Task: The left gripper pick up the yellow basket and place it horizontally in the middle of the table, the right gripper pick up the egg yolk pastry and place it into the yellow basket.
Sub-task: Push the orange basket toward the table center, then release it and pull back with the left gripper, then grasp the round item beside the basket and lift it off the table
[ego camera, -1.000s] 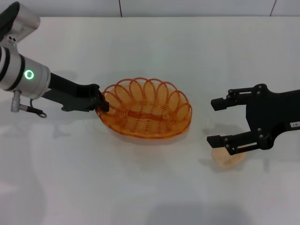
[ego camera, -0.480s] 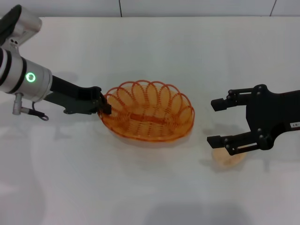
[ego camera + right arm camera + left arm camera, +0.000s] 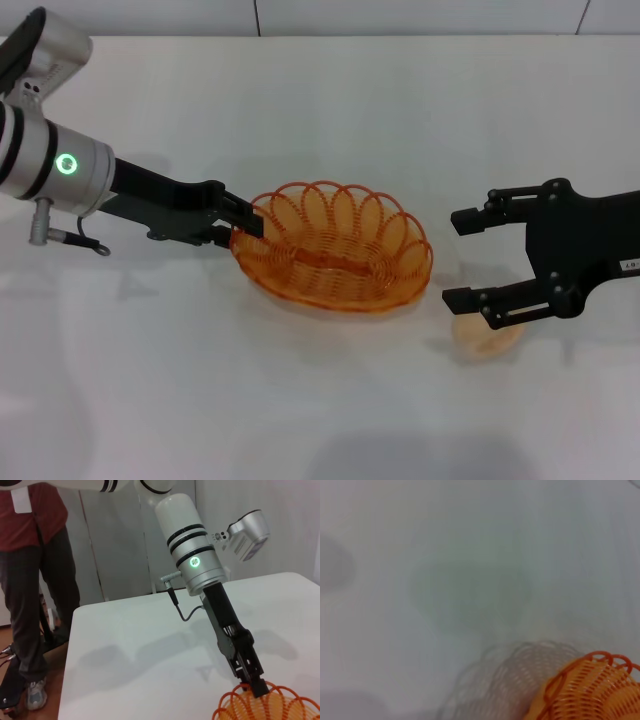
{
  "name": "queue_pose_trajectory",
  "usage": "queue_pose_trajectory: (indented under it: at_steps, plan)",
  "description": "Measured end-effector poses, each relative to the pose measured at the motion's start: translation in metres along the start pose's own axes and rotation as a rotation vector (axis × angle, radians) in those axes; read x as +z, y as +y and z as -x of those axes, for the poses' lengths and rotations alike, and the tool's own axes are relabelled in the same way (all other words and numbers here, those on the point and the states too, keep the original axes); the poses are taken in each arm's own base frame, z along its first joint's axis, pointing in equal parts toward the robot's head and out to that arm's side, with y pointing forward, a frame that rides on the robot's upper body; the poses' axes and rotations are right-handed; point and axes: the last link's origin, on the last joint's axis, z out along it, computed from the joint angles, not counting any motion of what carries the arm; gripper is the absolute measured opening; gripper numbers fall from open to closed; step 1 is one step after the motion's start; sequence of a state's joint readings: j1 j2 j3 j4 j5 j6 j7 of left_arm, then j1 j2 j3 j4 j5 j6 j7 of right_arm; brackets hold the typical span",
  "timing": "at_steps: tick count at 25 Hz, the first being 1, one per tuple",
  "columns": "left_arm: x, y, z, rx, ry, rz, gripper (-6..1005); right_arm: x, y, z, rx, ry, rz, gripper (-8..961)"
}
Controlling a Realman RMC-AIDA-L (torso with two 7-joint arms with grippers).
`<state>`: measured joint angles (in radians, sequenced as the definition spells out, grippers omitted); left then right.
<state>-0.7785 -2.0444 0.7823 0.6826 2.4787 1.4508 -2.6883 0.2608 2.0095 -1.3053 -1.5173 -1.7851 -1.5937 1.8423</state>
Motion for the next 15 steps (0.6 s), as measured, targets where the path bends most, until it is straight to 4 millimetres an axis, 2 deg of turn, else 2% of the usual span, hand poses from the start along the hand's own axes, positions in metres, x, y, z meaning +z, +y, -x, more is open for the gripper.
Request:
queue_pose_trajectory:
  at_steps: [2,7,9,15]
  plan:
    - [-0.001,0.0,0.0,0.003,-0.001,0.005,269,0.0,0.0,0.0,0.0,-0.001,-0.001,797]
    - [-0.007,0.001,-0.001,0.011,0.0,0.019,503,0.0,0.0,0.0,0.003,-0.003,0.0,797]
    - [-0.012,0.0,-0.003,0.017,0.006,0.024,737,0.0,0.0,0.0,0.004,-0.003,0.0,797]
    - [-0.035,-0.002,-0.012,0.069,0.104,0.069,893,0.0,0.0,-0.001,0.007,-0.004,0.0,797]
